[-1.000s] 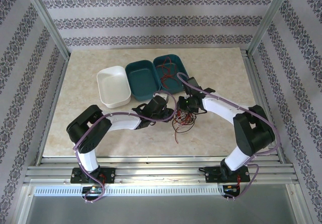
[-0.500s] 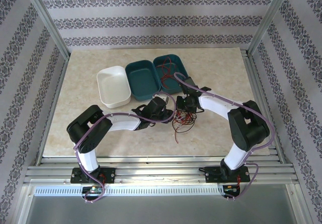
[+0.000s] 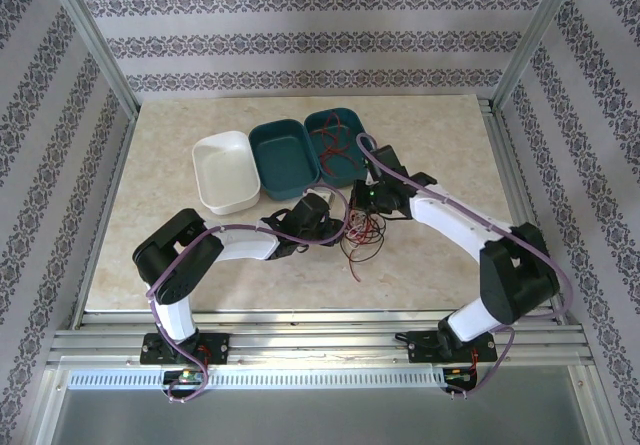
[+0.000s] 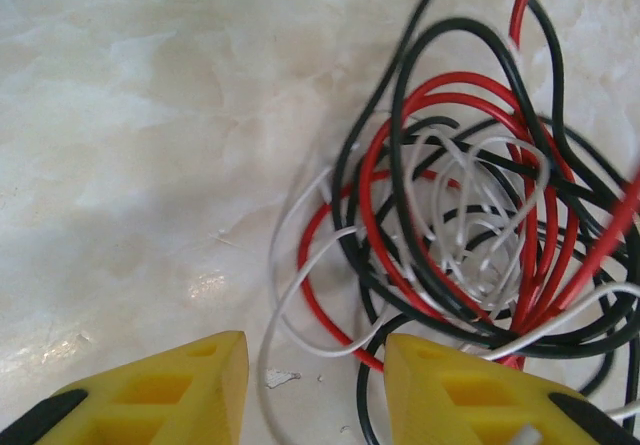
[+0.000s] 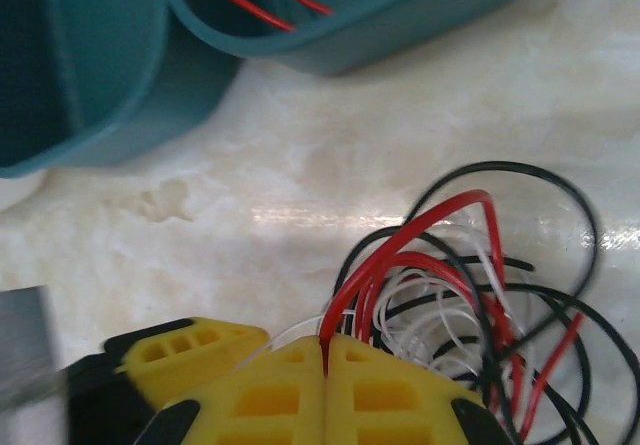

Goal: Untangle the cables

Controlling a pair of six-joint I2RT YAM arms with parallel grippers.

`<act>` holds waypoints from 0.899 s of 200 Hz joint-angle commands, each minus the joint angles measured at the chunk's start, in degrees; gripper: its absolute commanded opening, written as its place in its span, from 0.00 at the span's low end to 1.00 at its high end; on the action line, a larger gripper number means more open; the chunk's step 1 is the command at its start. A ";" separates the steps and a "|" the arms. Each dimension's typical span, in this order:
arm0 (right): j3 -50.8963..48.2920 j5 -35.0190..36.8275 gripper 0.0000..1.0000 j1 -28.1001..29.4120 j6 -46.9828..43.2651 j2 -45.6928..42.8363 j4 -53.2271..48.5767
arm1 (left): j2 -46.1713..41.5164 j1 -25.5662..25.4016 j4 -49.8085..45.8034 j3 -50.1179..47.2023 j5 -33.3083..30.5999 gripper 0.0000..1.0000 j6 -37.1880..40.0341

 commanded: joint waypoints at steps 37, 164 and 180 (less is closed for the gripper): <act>-2.17 -1.37 0.00 0.64 -2.40 -10.32 -0.59 | 1.62 -0.52 2.75 -0.10 0.53 0.39 -0.77; 5.15 5.05 0.00 0.82 -11.54 -22.94 -10.20 | 2.36 -0.52 2.99 0.50 1.20 0.38 -0.83; 6.79 5.62 0.00 0.82 -12.47 -23.61 -11.28 | 2.24 -0.52 2.96 0.34 0.83 0.38 -0.83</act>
